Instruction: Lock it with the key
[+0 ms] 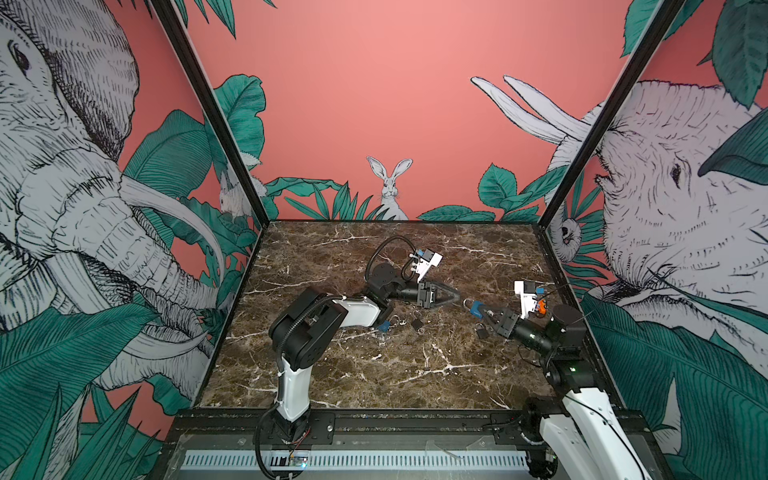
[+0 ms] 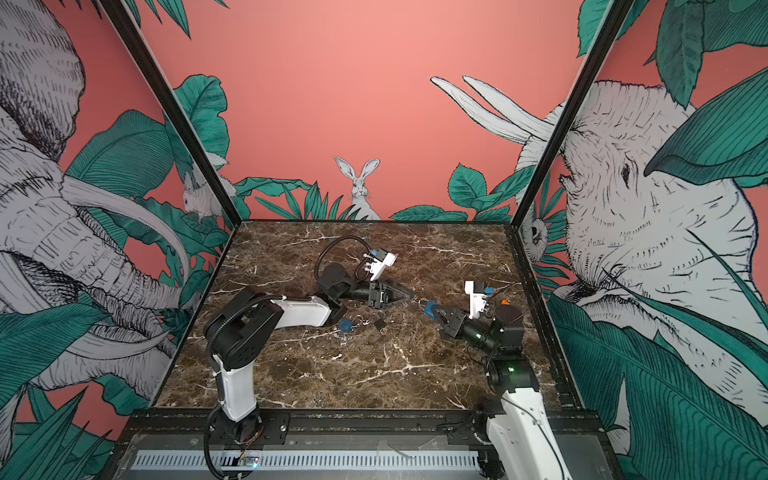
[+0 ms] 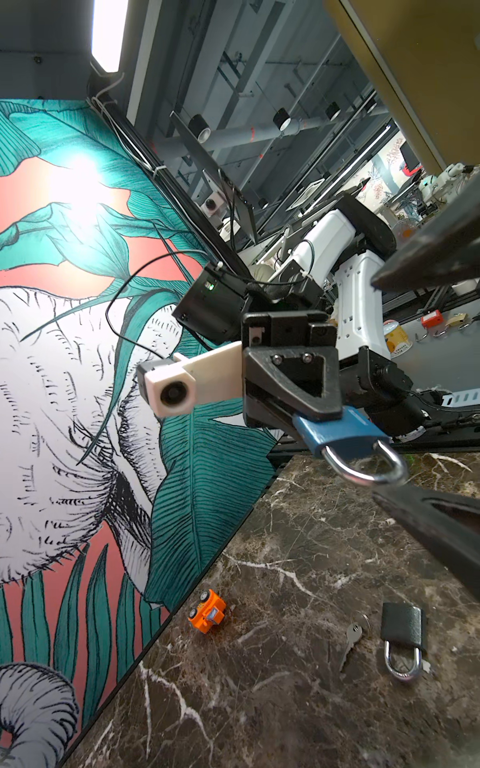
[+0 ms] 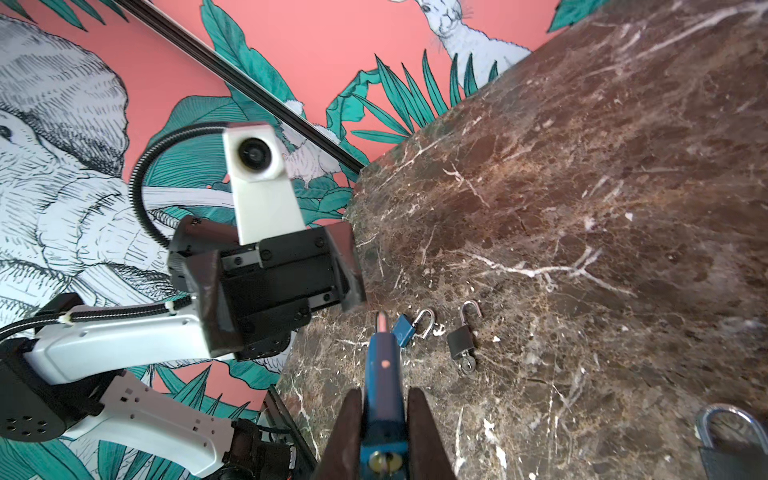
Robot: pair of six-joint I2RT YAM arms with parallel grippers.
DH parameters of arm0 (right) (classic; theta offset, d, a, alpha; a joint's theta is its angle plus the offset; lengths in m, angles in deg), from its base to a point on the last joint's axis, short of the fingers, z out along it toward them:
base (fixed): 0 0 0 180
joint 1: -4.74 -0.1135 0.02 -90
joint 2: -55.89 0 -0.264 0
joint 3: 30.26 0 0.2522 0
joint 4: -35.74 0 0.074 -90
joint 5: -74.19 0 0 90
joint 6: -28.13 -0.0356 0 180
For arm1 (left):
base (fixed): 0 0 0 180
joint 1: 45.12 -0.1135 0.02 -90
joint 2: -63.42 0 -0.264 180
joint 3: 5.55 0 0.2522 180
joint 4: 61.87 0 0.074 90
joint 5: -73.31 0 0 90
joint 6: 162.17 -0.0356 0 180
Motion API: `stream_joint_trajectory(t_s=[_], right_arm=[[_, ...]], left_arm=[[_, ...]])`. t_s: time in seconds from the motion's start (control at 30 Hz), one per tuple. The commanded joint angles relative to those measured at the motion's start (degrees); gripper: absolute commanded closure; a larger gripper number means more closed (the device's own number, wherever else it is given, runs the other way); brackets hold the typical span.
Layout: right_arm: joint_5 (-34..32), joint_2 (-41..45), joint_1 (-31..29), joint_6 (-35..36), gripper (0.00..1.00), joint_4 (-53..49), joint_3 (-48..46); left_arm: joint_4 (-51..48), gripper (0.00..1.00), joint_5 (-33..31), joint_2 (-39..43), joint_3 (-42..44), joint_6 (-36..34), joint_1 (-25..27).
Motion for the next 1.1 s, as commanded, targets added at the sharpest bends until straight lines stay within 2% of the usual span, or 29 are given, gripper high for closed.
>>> stream_joint_trajectory(t_s=[0.0, 0.23, 0.47, 1.07], right_arm=[[2.6, 1.7, 0.3, -1.5, 1.00, 7.9, 1.0], [5.0, -0.4, 0.3, -2.9, 1.00, 12.1, 1.4], [6.6, -2.3, 0.3, -2.2, 1.00, 12.4, 2.4], [7.1, -2.4, 0.3, -1.9, 1.00, 13.4, 1.4]], left_arm=[[1.5, 0.27, 0.9, 0.3, -1.1, 0.2, -0.1], [1.4, 0.33, 2.1, -0.4, -2.8, 0.9, 1.1], [0.1, 0.47, 3.3, -0.7, -4.6, 0.8, 2.8], [-1.9, 0.67, 4.3, -2.0, -7.4, 0.5, 5.1]])
